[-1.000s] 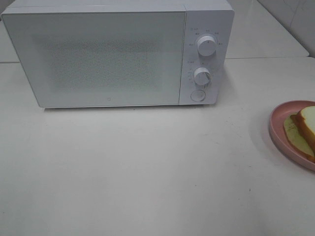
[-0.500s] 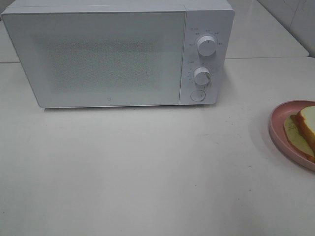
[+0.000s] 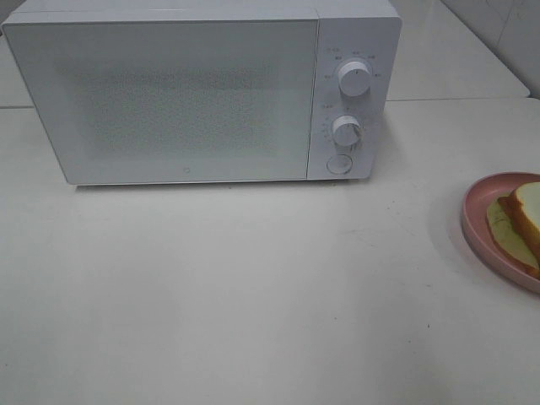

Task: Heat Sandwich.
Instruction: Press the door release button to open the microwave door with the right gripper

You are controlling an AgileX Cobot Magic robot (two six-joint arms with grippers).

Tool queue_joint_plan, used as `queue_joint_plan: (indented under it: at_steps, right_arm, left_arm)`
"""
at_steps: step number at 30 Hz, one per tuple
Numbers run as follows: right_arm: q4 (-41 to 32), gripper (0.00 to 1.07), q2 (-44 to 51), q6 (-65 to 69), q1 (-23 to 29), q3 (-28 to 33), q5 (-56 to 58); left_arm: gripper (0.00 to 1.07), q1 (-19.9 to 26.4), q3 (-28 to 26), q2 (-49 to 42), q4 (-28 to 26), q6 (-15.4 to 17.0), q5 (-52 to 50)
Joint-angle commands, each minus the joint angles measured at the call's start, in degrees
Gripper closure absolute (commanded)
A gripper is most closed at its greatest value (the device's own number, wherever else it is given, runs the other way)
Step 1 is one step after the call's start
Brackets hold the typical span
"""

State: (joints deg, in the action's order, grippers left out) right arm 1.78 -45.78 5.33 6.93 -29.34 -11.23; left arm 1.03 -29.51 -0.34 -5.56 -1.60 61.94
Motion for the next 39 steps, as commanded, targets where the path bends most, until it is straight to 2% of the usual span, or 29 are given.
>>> queue_joint_plan:
  at_steps: [1, 10, 24, 28, 32, 39]
  right_arm:
    - [0.3, 1.07, -2.6, 1.9, -0.1, -0.4, -3.3]
    - [0.3, 1.07, -9.2, 1.9, -0.1, -0.4, -7.3]
    - [-0.2, 1.07, -25.0, 12.4, 9.5, -0.4, -21.7]
    - [-0.9, 1.07, -29.4, 18.4, 12.4, -0.4, -25.2]
    - [-2.5, 1.07, -36.3, 31.4, 16.0, -0.4, -28.0]
    - [-2.5, 1.07, -43.3, 42.5, 16.7, -0.4, -32.7]
  left_arm:
    - [0.34, 0.1, 0.1, -0.8, -0.1, 0.3, -0.7]
    - [0.34, 0.1, 0.1, -0.6, -0.1, 0.3, -0.7]
    - [0.34, 0.1, 0.1, -0.6, -0.1, 0.3, -0.7]
    - [0.34, 0.1, 0.1, -0.6, -0.1, 0.3, -0.7]
    - [0.34, 0.1, 0.1, -0.6, -0.1, 0.3, -0.7]
    - [0.34, 0.1, 0.1, -0.6, -0.1, 0.3, -0.7]
